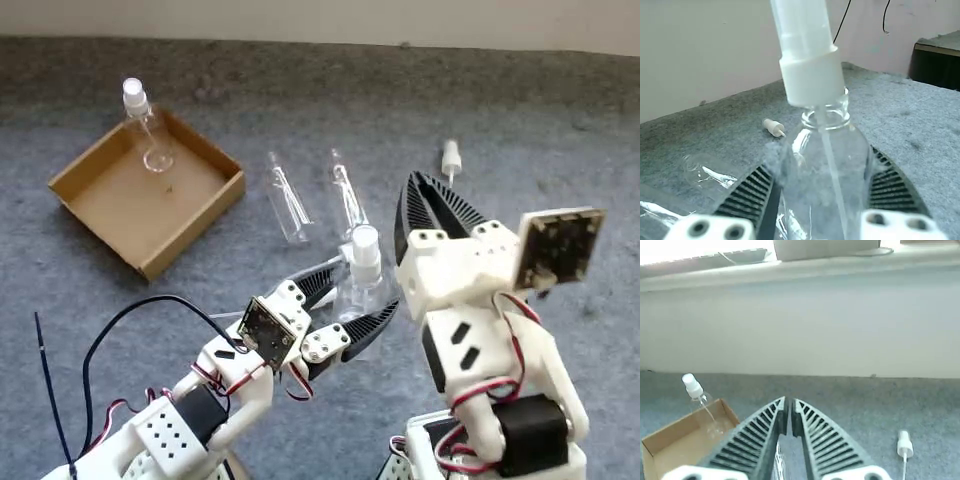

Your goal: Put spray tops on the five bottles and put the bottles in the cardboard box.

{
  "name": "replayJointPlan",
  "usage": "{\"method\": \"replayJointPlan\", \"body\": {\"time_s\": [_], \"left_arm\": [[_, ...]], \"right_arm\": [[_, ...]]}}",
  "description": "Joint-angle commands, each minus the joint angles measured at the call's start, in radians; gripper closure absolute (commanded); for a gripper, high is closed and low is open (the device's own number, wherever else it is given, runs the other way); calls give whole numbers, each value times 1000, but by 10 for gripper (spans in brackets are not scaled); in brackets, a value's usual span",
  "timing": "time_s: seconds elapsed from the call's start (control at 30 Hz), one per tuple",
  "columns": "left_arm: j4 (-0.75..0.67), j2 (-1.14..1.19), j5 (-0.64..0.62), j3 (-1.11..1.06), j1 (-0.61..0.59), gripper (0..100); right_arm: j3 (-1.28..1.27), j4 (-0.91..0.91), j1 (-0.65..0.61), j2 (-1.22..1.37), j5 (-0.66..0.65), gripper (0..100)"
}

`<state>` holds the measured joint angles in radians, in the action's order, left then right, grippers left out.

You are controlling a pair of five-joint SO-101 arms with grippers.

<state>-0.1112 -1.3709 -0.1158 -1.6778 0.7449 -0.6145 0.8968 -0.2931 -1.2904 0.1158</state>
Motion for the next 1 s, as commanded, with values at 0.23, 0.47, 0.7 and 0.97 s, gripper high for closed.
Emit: {"method": "replayJointPlan", "body": {"time_s": [0.23,0.47,0.7,0.97], "left_arm": [[-18,-18,-5,-27,8,934],[-18,-18,-5,-27,8,934],[-18,-18,-5,-27,8,934],[-25,-18,-5,-27,-68,934]], "right_arm": [[139,-77,-113,173,-9,993],[194,-79,-119,275,-9,993],[194,-13,-122,240,-5,993],[197,119,-219,234,-11,993]]}}
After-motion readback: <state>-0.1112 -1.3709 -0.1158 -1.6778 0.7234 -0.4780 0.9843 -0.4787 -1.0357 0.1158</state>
